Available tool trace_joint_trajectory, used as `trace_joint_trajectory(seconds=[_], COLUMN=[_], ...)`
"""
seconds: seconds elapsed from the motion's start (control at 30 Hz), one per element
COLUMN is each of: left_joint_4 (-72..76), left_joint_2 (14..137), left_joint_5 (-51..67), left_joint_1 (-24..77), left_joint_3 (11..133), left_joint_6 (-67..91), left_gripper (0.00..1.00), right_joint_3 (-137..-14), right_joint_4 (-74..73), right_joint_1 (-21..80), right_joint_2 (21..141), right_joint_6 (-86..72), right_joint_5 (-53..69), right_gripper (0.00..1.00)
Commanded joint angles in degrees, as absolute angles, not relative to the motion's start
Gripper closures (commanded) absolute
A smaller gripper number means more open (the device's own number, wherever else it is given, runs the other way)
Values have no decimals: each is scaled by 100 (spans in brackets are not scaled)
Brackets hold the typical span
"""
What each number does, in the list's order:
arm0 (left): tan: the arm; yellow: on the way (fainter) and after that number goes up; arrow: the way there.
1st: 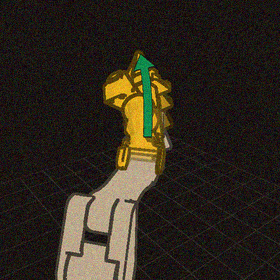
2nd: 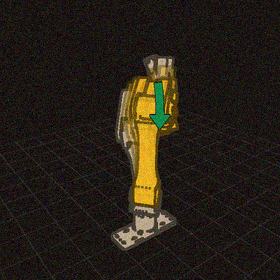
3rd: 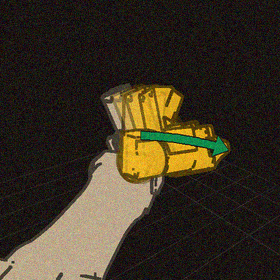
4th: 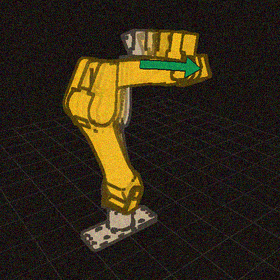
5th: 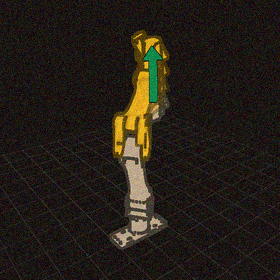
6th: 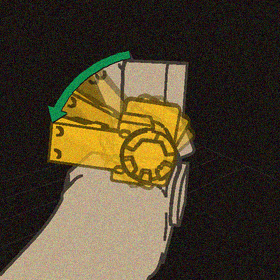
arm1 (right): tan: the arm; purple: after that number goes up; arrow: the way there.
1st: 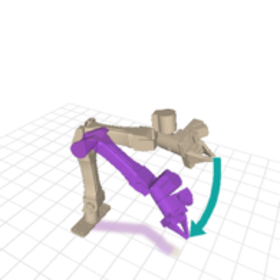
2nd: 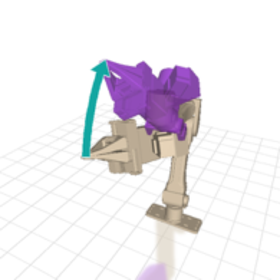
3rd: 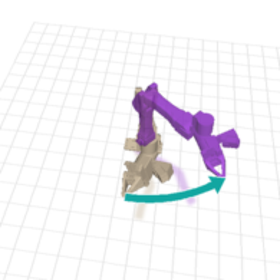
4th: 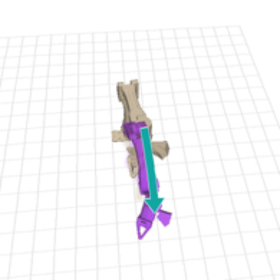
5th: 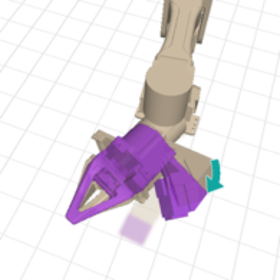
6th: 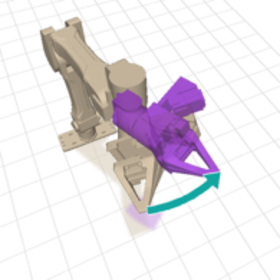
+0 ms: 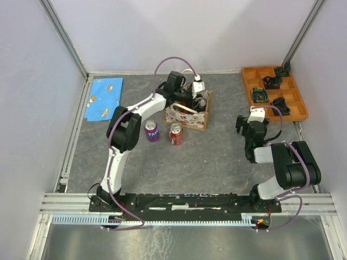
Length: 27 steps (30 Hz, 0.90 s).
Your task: Take the beverage out of the canvas bag
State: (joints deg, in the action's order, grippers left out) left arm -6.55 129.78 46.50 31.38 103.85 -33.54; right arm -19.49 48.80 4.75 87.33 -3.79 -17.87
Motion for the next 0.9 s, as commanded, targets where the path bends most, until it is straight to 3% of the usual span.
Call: trace_joint_trajectory(seconds=[0.0, 0.1, 0.5, 0.7, 0.8, 0.87], left_joint_4=[-599, -753, -968, -1013, -1010, -984], left_joint_2=[13009, 12994, 12910, 12957, 12985, 12993], left_joint_5=[4514, 4395, 4157, 3929, 3797, 3662], left_joint_1=[3173, 3173, 3239, 3252, 3269, 3277], left_joint_3=[10318, 10316, 10708, 10735, 10582, 10450], left_joint_6=[-3221, -3305, -3591, -3680, -3719, -3741], left_gripper=[24, 26, 15, 15, 18, 29], right_joint_3=[-2043, -2048, -2043, -2043, -2048, -2048], right_joint_4=[5045, 5045, 5045, 5043, 5045, 5049], right_joint_1=[456, 455, 456, 456, 457, 457], right_joint_2=[8656, 8651, 8653, 8658, 8661, 8659], right_joint_6=[-422, -420, -421, -420, -417, -413], right_joint_5=[-1828, -1828, -1828, -1827, -1828, -1828], right_gripper=[1, 1, 1, 1, 1, 1])
